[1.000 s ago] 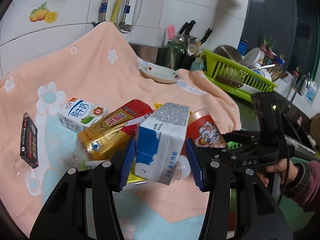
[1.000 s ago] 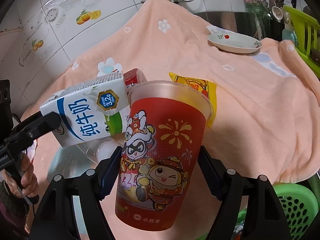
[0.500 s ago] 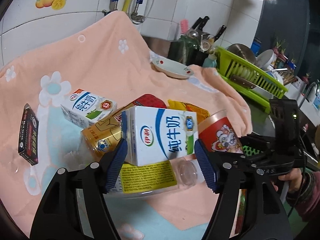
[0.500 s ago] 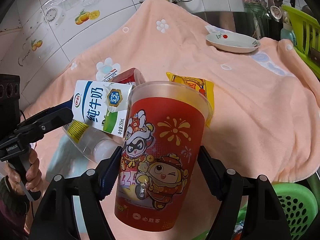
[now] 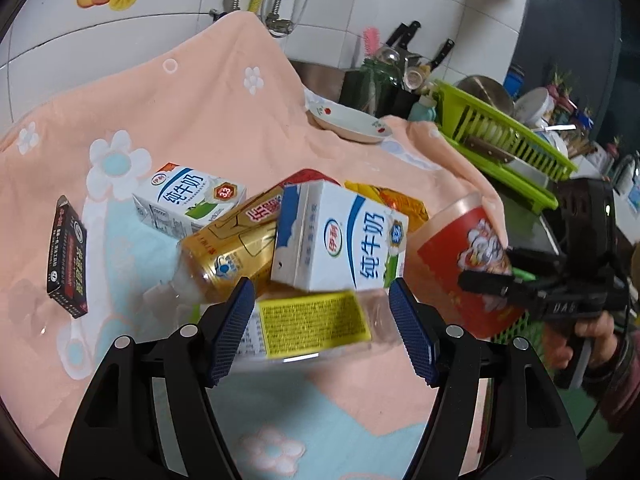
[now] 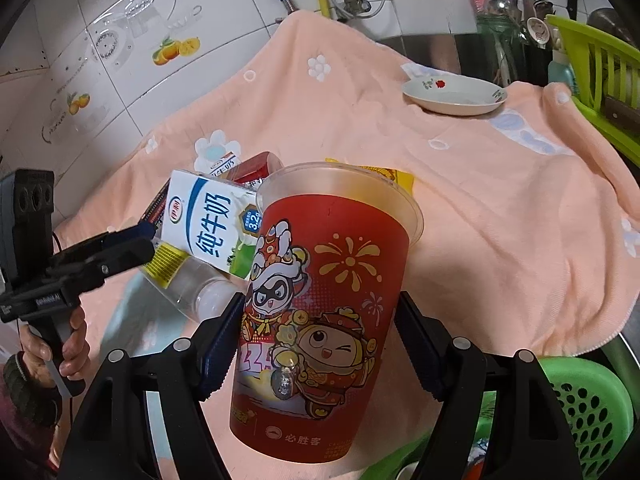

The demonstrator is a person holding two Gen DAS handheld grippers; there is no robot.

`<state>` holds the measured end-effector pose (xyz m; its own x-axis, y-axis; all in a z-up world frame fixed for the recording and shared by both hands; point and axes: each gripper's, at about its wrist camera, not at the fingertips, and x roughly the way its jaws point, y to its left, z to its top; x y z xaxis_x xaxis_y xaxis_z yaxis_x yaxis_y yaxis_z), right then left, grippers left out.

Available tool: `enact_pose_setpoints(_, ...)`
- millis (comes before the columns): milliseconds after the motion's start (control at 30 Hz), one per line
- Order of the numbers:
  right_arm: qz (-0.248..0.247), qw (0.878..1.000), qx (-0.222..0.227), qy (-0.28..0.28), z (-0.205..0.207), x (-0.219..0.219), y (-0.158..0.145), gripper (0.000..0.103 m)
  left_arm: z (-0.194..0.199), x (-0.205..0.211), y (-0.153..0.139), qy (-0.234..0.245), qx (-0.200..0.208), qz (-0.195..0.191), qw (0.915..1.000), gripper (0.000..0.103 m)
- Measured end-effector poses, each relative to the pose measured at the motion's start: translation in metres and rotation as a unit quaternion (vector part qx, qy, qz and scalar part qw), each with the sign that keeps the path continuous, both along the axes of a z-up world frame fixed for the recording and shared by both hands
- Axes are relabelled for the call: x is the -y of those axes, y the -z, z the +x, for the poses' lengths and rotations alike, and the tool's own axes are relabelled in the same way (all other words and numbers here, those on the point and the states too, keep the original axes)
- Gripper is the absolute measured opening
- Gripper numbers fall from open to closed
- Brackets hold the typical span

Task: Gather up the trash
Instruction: 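Lift the clear bottle with the left tool while the right tool carries the red cup over the basket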

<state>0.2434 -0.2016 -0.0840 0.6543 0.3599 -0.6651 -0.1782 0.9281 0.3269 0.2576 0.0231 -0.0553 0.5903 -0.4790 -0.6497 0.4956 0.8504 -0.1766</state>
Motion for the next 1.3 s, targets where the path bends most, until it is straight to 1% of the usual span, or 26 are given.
enact_pose_setpoints(67, 0.001, 1.000, 0.002, 0.000, -0.003, 0.001, -0.001, 0.071, 0.000, 0.001, 0.001, 0.015, -0.001, 0.016, 0.9998, 0.069)
enact_pose_setpoints(133, 0.001, 1.000, 0.004, -0.002, -0.006, 0.001, -0.003, 0.071, 0.001, 0.006, 0.002, 0.040, -0.004, 0.037, 0.9985, 0.076)
enact_pose_setpoints(167, 0.002, 1.000, 0.004, -0.003, -0.008, 0.002, -0.004, 0.071, 0.002, 0.008, 0.002, 0.048, -0.003, 0.048, 0.9977, 0.077)
enact_pose_setpoints(267, -0.001, 1.000, 0.006, -0.005, -0.014, 0.003, -0.005, 0.071, 0.006, 0.014, 0.006, 0.080, 0.001, 0.091, 0.9927, 0.078)
enact_pose_setpoints(333, -0.001, 1.000, 0.006, -0.007, -0.019, 0.005, -0.006, 0.071, 0.009, 0.017, 0.008, 0.101, 0.000, 0.108, 0.9890, 0.081)
enact_pose_setpoints(400, 0.000, 1.000, 0.007, -0.007, -0.022, 0.007, -0.007, 0.071, 0.012, 0.020, 0.009, 0.120, 0.003, 0.128, 0.9845, 0.082)
enact_pose_setpoints(500, 0.001, 1.000, 0.009, -0.009, -0.027, 0.006, -0.010, 0.071, 0.015, 0.023, 0.010, 0.151, 0.005, 0.142, 0.9782, 0.085)
enact_pose_setpoints(567, 0.002, 1.000, 0.009, -0.011, -0.030, 0.005, -0.011, 0.071, 0.016, 0.025, 0.009, 0.166, 0.005, 0.148, 0.9749, 0.086)
enact_pose_setpoints(633, 0.002, 1.000, 0.009, -0.015, -0.033, 0.003, -0.012, 0.072, 0.017, 0.027, 0.012, 0.183, -0.007, 0.155, 0.9708, 0.087)
enact_pose_setpoints(667, 0.002, 1.000, 0.009, -0.016, -0.034, 0.003, -0.012, 0.072, 0.017, 0.028, 0.015, 0.191, -0.007, 0.165, 0.9677, 0.087)
enact_pose_setpoints(733, 0.001, 1.000, 0.009, -0.017, -0.037, 0.003, -0.012, 0.072, 0.016, 0.031, 0.020, 0.197, -0.001, 0.189, 0.9619, 0.087)
enact_pose_setpoints(767, 0.001, 1.000, 0.009, -0.017, -0.037, 0.003, -0.012, 0.072, 0.017, 0.033, 0.020, 0.198, -0.002, 0.194, 0.9608, 0.087)
enact_pose_setpoints(867, -0.001, 1.000, 0.008, -0.016, -0.039, 0.004, -0.012, 0.072, 0.020, 0.036, 0.022, 0.194, -0.008, 0.199, 0.9606, 0.088)
enact_pose_setpoints(967, -0.003, 1.000, 0.007, -0.014, -0.042, 0.006, -0.011, 0.072, 0.021, 0.038, 0.023, 0.185, -0.017, 0.208, 0.9604, 0.087)
enact_pose_setpoints(1067, -0.004, 1.000, 0.008, -0.011, -0.047, 0.009, -0.012, 0.072, 0.019, 0.040, 0.023, 0.184, -0.041, 0.201, 0.9612, 0.085)
enact_pose_setpoints(1100, -0.005, 1.000, 0.009, -0.011, -0.050, 0.011, -0.012, 0.072, 0.017, 0.041, 0.024, 0.180, -0.051, 0.205, 0.9608, 0.084)
enact_pose_setpoints(1200, -0.008, 1.000, 0.010, -0.008, -0.056, 0.015, -0.014, 0.072, 0.007, 0.046, 0.026, 0.188, -0.061, 0.217, 0.9558, 0.081)
enact_pose_setpoints(1267, -0.011, 1.000, 0.012, -0.005, -0.061, 0.017, -0.014, 0.072, 0.000, 0.049, 0.028, 0.187, -0.052, 0.236, 0.9522, 0.081)
enact_pose_setpoints(1300, -0.014, 1.000, 0.012, -0.003, -0.064, 0.019, -0.014, 0.072, 0.000, 0.050, 0.029, 0.182, -0.051, 0.241, 0.9520, 0.081)
